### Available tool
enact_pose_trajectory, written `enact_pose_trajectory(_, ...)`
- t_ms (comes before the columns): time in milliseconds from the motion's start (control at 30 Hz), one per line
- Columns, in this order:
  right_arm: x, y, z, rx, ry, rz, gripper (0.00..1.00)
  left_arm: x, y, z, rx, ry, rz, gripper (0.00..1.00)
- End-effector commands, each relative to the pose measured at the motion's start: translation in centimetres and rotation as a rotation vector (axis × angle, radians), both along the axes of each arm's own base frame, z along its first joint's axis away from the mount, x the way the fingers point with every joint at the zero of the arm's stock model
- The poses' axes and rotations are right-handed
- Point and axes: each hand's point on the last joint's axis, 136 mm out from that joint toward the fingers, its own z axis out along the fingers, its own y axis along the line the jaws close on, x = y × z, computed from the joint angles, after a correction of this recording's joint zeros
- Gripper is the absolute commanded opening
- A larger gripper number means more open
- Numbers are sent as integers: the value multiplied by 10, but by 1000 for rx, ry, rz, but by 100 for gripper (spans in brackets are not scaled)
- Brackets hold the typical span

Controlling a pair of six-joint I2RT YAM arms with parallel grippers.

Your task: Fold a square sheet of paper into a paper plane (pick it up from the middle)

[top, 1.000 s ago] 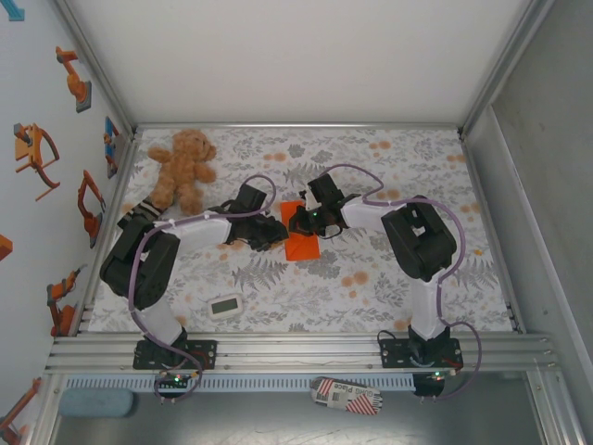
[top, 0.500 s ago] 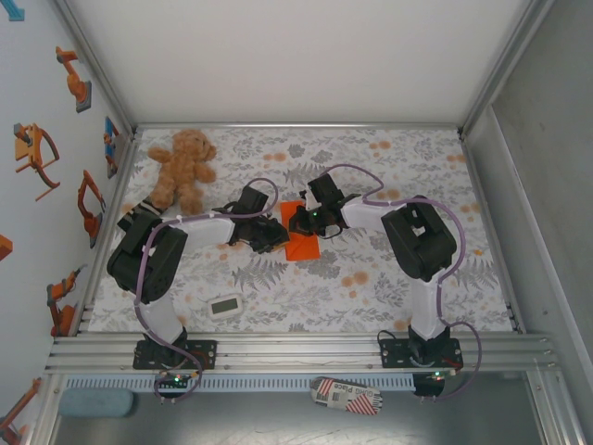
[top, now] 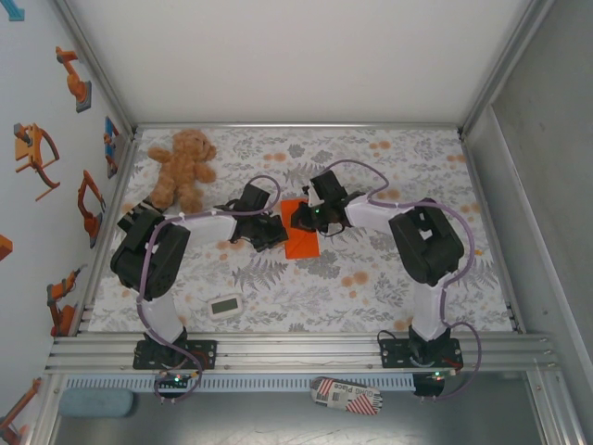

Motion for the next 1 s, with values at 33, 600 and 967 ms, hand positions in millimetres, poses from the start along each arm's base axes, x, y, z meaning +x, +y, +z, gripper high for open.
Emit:
enact_pose_trajectory(33,-3,-31,8,-103,-52,-46,16,2,2,-5,31,-1,-25,7)
enact_pose_trajectory(600,-26,-37,-17,-167,61,-21,32,7,-3,1,26,-17,-59,9)
enact_pose_trajectory(967,-20,-38,-30,-233,82,-15,36,13,-3,0,41,-22,-81,10)
